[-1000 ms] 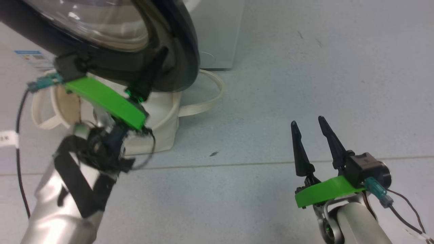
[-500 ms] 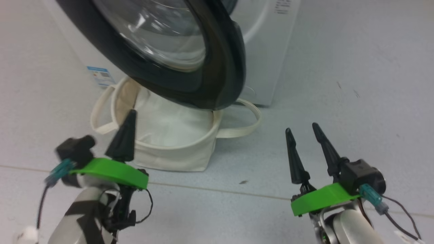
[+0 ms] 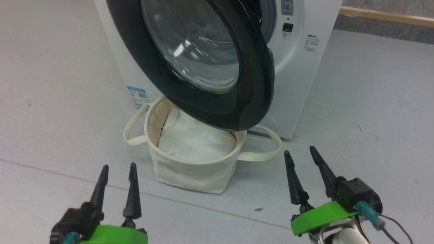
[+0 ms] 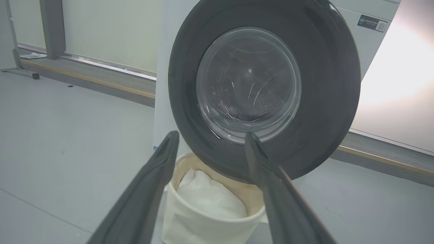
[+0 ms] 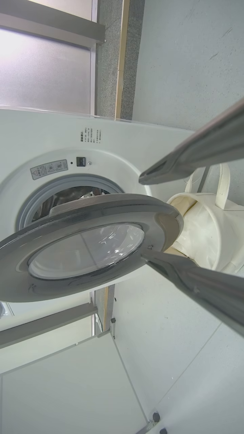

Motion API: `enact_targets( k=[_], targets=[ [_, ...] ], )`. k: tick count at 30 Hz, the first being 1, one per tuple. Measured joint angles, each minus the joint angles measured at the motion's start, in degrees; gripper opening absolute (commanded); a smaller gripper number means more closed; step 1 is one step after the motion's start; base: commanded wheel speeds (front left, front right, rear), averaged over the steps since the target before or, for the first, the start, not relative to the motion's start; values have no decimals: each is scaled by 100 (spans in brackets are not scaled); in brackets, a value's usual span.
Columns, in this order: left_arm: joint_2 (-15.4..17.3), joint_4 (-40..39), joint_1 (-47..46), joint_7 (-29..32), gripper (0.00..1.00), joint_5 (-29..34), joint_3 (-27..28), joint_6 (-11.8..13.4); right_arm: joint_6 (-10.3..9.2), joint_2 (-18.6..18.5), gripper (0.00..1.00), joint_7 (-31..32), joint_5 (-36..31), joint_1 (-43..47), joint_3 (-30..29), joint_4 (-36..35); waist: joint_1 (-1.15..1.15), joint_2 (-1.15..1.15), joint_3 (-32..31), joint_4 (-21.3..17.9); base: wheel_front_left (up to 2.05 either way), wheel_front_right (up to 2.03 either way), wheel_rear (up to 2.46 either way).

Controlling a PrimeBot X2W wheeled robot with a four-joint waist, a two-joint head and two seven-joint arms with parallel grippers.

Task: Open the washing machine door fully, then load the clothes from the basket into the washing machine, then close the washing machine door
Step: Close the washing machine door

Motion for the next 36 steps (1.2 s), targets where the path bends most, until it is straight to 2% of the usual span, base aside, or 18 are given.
enact_targets(
  k=[6,14,27,36],
  targets=[
    [-43,249,114,0,100,249,-41,-281,0,8,100,0,-1,9,-118,21,1,0,-105,48,0,0,0],
    [-59,344,113,0,100,327,-41,-404,0,13,100,0,-1,243,-332,124,1,0,-167,-30,0,0,0],
    [-74,403,109,0,100,357,-214,-405,0,34,100,0,90,240,-604,162,1,0,-88,-114,0,0,0],
    [-77,509,83,0,100,296,-417,-400,0,34,100,0,-27,101,-370,-456,1,0,50,-6,0,0,0]
  ],
)
